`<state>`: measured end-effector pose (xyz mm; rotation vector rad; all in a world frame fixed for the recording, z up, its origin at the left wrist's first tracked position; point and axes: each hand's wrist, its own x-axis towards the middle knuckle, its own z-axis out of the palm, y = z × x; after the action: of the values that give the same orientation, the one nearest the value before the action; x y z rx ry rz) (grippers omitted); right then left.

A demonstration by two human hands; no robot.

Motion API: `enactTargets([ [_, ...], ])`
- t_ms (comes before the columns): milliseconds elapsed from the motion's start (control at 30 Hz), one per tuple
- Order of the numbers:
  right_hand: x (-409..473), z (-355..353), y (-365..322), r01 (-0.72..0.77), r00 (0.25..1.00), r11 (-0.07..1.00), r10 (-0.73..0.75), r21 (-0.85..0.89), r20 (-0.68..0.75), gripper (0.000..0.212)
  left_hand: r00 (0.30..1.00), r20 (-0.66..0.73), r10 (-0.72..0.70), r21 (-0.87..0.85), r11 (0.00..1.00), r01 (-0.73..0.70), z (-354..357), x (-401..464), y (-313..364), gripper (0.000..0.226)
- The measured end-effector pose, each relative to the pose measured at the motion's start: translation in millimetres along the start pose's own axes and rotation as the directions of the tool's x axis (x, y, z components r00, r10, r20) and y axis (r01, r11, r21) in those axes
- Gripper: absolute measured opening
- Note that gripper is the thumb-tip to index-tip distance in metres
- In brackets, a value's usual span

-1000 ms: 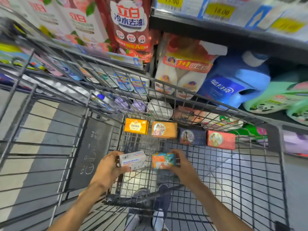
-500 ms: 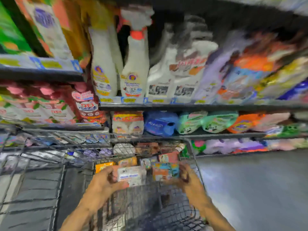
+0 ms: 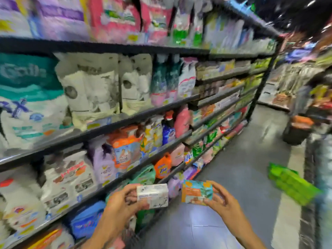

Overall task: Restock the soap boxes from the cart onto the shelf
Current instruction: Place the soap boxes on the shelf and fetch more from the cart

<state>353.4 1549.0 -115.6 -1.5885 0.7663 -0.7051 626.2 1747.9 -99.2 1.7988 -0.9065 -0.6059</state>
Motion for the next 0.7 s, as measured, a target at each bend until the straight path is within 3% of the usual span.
enactTargets([
  [233,21,-160,-26,0.083,0.969,0.996,-0.084,-0.013,-0.231,0.055,0.966,0.155,0.206,0.008,0.978,-0.210,121,94,104,0.050],
  [367,38,-255,-36,0.118,0.940,0.992,-0.124,-0.037,-0.319,0.052,0.930,0.228,0.290,-0.082,0.957,-0.278,207,135,164,0.068],
  [500,61,-346,-41,0.107,0.920,0.992,-0.125,-0.068,-0.372,0.053,0.910,0.248,0.332,-0.092,0.943,-0.319,292,181,207,0.048],
  [700,112,-460,-38,0.107,0.878,0.989,-0.142,-0.103,-0.458,0.059,0.880,0.284,0.381,-0.170,0.923,-0.345,395,251,268,0.049],
])
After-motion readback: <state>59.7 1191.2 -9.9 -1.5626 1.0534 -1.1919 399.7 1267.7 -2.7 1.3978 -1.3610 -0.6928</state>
